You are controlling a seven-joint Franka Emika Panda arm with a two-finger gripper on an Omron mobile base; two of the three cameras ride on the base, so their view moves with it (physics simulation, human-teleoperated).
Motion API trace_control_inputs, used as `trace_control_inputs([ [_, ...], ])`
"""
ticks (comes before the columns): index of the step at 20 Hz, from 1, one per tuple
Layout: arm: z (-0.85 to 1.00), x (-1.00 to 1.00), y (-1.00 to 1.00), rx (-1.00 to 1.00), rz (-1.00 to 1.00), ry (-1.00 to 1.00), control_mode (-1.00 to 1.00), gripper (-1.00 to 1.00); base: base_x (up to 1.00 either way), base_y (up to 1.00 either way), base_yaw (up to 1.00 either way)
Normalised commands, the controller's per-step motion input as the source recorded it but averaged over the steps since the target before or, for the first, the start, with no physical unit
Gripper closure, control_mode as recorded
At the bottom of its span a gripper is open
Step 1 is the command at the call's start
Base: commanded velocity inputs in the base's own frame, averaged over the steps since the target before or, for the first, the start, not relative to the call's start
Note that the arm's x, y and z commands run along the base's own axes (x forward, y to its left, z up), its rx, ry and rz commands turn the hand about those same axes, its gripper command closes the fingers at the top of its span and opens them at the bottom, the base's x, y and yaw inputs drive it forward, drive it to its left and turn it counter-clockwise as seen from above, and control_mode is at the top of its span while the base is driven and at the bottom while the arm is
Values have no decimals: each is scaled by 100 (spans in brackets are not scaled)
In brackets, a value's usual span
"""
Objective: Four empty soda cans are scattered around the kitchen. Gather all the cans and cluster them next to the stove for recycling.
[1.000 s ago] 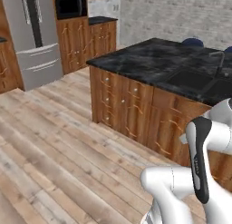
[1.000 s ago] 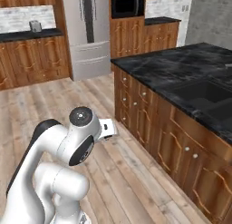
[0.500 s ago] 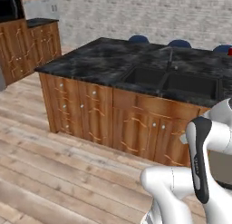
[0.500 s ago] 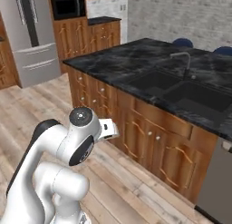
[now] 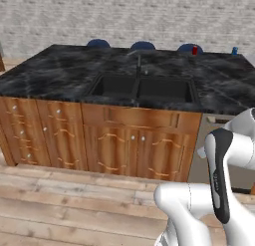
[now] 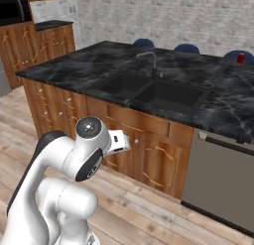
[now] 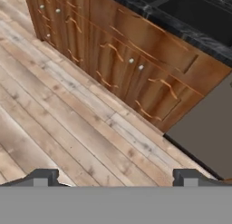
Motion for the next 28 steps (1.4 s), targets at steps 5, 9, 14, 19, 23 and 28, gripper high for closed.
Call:
trace_control_inputs([
  [5,0,0,0,0,0,0,100,-100,-1,-8,-13],
  [9,0,0,0,0,0,0,100,-100,4,-83,-18],
  [14,0,0,0,0,0,0,100,-100,4,-92,-26],
  [19,0,0,0,0,0,0,100,-100,4,-88,-28],
  [23,0,0,0,0,0,0,100,-100,11,-90,-26],
  [28,0,0,0,0,0,0,100,-100,27,-89,-21],
])
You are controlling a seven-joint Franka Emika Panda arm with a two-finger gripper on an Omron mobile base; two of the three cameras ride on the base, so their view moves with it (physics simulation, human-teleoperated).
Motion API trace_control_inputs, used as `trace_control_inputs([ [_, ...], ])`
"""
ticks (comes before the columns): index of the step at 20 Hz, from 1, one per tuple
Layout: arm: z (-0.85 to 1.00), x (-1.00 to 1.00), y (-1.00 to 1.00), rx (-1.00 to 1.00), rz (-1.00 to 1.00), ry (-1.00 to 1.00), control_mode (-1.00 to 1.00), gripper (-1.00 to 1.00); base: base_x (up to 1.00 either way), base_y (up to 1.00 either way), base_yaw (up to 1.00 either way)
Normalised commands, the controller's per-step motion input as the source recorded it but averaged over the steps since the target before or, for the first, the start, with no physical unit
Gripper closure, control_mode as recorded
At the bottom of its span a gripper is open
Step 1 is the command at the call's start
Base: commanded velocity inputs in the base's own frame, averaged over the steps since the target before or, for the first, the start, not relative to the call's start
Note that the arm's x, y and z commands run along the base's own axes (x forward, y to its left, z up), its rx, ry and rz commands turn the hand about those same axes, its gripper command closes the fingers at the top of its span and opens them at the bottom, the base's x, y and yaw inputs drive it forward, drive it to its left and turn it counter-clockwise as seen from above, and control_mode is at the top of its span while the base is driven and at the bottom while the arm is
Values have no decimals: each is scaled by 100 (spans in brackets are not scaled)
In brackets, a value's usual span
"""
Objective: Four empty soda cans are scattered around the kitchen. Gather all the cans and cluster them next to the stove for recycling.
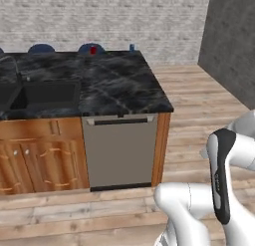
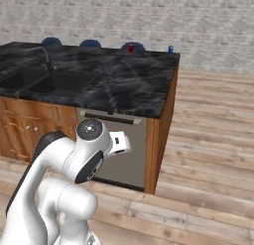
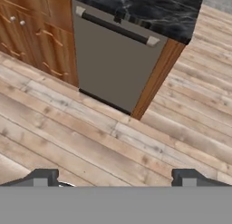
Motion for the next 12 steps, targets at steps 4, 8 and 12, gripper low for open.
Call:
trace_control_inputs([
  [4,0,0,0,0,0,0,100,-100,52,-89,-14],
  [8,0,0,0,0,0,0,100,-100,65,-86,-11],
  [12,0,0,0,0,0,0,100,-100,62,-86,-12],
])
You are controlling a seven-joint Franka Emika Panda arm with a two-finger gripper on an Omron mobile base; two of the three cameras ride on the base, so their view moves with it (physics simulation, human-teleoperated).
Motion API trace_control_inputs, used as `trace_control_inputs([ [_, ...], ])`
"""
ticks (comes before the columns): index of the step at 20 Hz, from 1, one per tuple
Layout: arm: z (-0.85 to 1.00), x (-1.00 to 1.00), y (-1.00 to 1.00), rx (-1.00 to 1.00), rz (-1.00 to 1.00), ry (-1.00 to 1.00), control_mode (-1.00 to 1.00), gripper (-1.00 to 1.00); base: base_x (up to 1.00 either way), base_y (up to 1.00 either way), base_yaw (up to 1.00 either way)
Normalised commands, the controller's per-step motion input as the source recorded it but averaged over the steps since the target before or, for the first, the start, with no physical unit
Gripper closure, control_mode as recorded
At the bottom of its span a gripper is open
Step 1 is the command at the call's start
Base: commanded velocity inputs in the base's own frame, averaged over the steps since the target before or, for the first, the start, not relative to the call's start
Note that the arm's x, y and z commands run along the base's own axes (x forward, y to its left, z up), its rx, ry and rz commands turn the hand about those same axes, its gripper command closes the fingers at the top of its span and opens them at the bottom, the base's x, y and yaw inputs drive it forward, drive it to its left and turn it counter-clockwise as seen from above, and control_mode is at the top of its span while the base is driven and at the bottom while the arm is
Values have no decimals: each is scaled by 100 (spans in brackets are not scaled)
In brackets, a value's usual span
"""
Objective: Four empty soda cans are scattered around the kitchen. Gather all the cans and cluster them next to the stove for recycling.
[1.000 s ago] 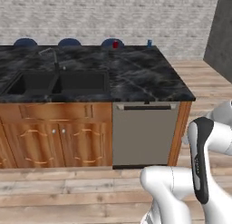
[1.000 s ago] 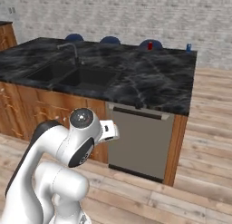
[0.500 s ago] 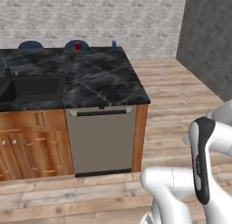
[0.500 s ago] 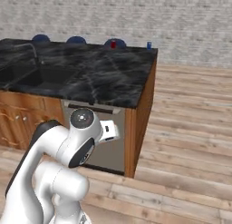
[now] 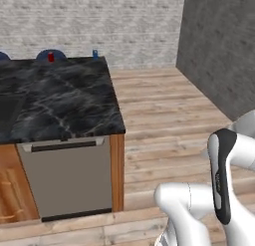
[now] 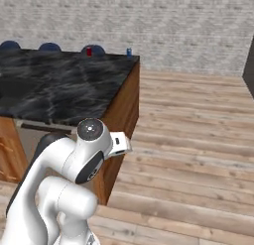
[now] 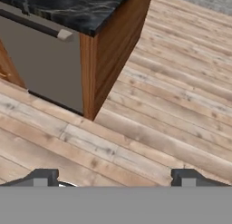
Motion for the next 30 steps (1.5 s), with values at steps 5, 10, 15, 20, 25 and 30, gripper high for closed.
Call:
trace_control_inputs([
  [5,0,0,0,0,0,0,100,-100,67,-82,-12],
  [10,0,0,0,0,0,0,100,-100,91,-37,-15],
  [15,0,0,0,0,0,0,100,-100,94,0,-20],
  [20,0,0,0,0,0,0,100,-100,74,-55,-17],
  [25,0,0,0,0,0,0,100,-100,90,-46,-14],
  [30,0,0,0,0,0,0,100,-100,99,-22,-10],
])
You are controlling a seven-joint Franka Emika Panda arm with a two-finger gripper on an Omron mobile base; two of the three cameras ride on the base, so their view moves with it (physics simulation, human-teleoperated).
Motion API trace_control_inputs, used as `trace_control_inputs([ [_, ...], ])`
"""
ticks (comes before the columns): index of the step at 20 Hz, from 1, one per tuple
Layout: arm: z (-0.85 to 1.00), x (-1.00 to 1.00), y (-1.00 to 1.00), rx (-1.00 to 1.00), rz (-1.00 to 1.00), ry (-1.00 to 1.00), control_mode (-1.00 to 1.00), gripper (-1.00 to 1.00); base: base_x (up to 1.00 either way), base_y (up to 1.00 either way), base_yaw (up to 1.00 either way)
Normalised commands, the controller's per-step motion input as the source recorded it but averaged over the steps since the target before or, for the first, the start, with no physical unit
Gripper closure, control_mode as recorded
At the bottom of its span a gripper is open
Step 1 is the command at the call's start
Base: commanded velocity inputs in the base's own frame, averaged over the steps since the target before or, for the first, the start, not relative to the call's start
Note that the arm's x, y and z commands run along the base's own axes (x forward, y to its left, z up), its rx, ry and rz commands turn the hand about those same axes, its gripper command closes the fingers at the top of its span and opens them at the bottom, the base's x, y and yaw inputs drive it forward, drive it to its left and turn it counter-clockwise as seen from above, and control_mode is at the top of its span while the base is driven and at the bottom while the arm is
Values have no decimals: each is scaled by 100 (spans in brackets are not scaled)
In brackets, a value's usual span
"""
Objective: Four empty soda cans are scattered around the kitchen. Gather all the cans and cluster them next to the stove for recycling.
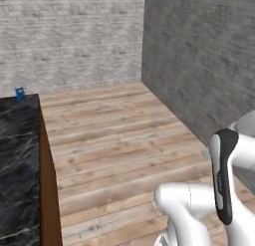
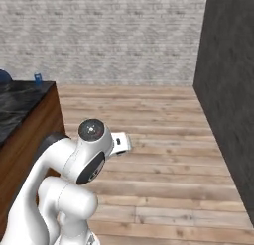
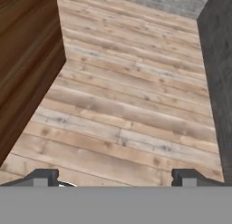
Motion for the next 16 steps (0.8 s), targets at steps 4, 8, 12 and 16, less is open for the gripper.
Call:
trace_control_inputs([
  [4,0,0,0,0,0,0,100,-100,100,1,-3],
  [8,0,0,0,0,0,0,100,-100,100,10,0],
  [12,0,0,0,0,0,0,100,-100,100,20,0],
  [16,0,0,0,0,0,0,100,-100,100,17,0],
])
